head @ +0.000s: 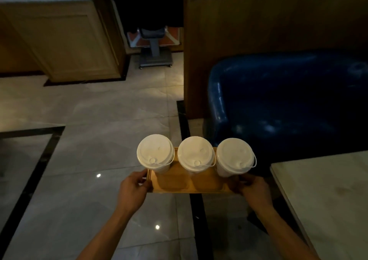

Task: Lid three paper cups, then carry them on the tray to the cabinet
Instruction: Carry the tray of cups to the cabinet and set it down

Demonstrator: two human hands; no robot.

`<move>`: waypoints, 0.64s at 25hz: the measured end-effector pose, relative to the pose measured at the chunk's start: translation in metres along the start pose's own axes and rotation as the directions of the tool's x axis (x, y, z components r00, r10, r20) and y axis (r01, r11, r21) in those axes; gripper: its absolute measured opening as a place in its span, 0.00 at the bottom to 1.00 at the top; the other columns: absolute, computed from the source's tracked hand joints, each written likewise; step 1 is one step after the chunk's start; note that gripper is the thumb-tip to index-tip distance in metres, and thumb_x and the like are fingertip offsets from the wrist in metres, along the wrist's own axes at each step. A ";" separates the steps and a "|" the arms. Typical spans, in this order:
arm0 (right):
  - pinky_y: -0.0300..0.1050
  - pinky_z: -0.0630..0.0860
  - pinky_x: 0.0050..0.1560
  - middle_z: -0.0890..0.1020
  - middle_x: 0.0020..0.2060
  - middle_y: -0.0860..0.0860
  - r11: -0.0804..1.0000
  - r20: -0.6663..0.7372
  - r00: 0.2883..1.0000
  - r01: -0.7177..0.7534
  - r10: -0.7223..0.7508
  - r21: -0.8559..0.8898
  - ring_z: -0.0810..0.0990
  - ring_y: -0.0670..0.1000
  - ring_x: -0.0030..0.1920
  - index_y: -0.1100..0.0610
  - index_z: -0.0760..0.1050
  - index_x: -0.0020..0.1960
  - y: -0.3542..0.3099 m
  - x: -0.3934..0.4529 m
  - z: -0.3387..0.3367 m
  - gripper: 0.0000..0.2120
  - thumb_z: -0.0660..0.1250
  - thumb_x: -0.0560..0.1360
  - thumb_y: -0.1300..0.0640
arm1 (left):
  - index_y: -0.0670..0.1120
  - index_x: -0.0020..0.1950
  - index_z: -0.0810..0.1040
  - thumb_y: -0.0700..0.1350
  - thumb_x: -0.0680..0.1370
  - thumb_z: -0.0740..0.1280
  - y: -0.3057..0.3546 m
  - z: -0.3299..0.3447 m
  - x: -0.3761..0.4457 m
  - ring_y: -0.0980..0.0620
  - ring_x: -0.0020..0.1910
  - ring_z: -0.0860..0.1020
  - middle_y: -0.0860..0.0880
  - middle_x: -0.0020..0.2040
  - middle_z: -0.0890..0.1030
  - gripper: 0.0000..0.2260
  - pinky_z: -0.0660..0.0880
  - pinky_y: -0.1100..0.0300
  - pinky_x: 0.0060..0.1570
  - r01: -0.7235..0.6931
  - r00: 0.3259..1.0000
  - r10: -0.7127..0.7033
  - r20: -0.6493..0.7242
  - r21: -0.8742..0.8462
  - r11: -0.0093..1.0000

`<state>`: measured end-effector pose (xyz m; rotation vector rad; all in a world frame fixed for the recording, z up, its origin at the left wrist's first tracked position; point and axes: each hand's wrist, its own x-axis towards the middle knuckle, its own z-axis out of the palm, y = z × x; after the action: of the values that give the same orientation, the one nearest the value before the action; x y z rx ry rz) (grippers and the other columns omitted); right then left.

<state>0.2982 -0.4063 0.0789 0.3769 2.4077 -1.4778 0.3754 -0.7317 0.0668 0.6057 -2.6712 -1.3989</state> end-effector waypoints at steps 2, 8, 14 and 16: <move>0.50 0.79 0.52 0.85 0.48 0.59 1.000 0.056 0.998 0.015 -0.014 -0.019 0.83 0.58 0.51 0.61 0.83 0.54 -0.013 -0.007 0.026 0.10 0.72 0.73 0.65 | 0.55 0.51 0.82 0.37 0.78 0.68 -0.022 -0.024 -0.009 0.49 0.41 0.84 0.44 0.48 0.84 0.12 0.83 0.48 0.48 0.035 0.999 -0.036 -0.027 -0.013 0.999; 0.52 0.78 0.55 0.84 0.52 0.63 0.980 0.137 0.987 0.102 -0.079 -0.173 0.82 0.62 0.53 0.65 0.82 0.56 -0.041 -0.012 0.101 0.12 0.69 0.73 0.69 | 0.57 0.48 0.81 0.36 0.78 0.67 -0.074 -0.086 -0.041 0.52 0.38 0.84 0.50 0.46 0.83 0.14 0.79 0.64 0.41 0.110 0.987 -0.112 -0.115 -0.029 0.994; 0.57 0.80 0.50 0.85 0.43 0.61 0.896 0.305 0.930 0.303 -0.204 -0.324 0.83 0.59 0.44 0.59 0.83 0.48 -0.074 -0.026 0.174 0.11 0.67 0.72 0.71 | 0.51 0.54 0.82 0.35 0.76 0.67 -0.119 -0.140 -0.076 0.52 0.43 0.83 0.47 0.49 0.83 0.14 0.80 0.58 0.46 0.250 0.939 -0.252 -0.233 -0.036 0.968; 0.50 0.80 0.40 0.84 0.35 0.54 0.890 0.355 0.902 0.356 -0.246 -0.287 0.80 0.47 0.35 0.55 0.81 0.41 -0.085 -0.031 0.198 0.14 0.67 0.70 0.73 | 0.53 0.55 0.82 0.35 0.76 0.66 -0.132 -0.156 -0.089 0.52 0.43 0.83 0.49 0.49 0.83 0.15 0.80 0.58 0.46 0.283 0.917 -0.283 -0.281 -0.042 0.958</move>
<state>0.3172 -0.6237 0.0751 -0.3088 2.4694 -1.0806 0.5350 -0.8867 0.0632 1.1394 -2.4263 -1.2533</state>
